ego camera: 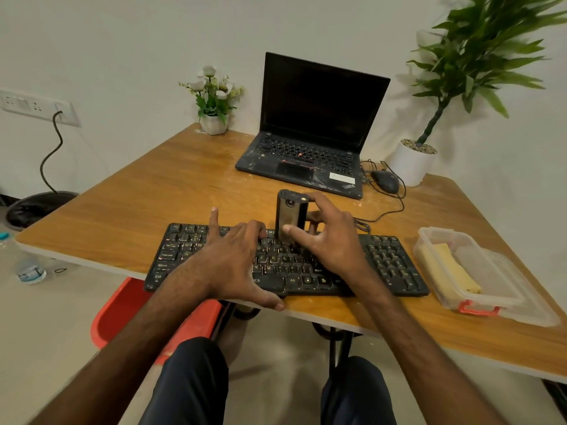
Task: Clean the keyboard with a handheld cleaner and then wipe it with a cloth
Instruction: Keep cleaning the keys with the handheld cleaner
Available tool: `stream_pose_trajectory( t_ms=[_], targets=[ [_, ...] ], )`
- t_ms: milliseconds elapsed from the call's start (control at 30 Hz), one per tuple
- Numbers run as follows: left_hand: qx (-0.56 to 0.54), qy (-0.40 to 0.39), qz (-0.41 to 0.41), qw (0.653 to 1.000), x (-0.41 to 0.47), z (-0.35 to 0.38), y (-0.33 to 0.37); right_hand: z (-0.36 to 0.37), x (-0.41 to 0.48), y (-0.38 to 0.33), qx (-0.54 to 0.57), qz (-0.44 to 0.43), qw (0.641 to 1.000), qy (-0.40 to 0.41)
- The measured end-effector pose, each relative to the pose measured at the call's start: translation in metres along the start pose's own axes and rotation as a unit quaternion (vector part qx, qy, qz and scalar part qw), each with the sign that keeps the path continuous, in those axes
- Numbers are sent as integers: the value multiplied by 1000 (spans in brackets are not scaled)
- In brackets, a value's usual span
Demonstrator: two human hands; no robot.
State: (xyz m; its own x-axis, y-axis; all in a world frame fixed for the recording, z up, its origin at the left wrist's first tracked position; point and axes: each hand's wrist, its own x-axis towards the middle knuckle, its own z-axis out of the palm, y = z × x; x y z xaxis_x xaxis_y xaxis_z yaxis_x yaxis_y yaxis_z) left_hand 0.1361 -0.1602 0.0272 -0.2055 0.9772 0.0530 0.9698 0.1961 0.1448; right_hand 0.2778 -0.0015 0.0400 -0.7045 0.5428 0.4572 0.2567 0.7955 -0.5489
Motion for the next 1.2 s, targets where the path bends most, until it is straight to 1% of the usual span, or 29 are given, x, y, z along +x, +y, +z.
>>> stream_pose_trajectory(
  t_ms=[100,267,400,467,567,633,800,867,933,1033,1100,1133,1200],
  targets=[
    [-1,-1,-3,1000,-1,-1,1,-2,18,1,-65,-12,998,-2],
    [-2,1,-5,1000,-1,0,1,2,15,-4,-51,-50,996,-48],
    [-9,7,-6,1000,-1,0,2,-1,23,5,-98,-19,995,4],
    [-7,6,-5,1000,-1,-1,2,-2,19,8,-74,-22,997,4],
    [-5,0,-5,1000,0,0,2,-3,10,9,-47,-57,997,8],
    [-8,3,-2,1000,0,0,1,-6,9,10,-34,-66,997,7],
    [-2,2,-1,1000,1,1,0,-6,10,9,-23,-91,995,-29],
    [2,1,-2,1000,1,1,0,-3,13,9,-46,-98,994,-34],
    [2,4,-2,1000,1,1,0,-2,18,11,-65,-81,994,-19],
    [2,1,-1,1000,0,1,1,-1,22,11,-41,-40,998,7],
    [3,-2,-2,1000,0,0,0,2,19,8,32,2,999,10],
    [2,-2,-1,1000,0,0,1,3,18,8,86,40,996,8],
    [-2,1,-1,1000,0,1,1,4,17,14,194,124,973,-1]
  ],
)
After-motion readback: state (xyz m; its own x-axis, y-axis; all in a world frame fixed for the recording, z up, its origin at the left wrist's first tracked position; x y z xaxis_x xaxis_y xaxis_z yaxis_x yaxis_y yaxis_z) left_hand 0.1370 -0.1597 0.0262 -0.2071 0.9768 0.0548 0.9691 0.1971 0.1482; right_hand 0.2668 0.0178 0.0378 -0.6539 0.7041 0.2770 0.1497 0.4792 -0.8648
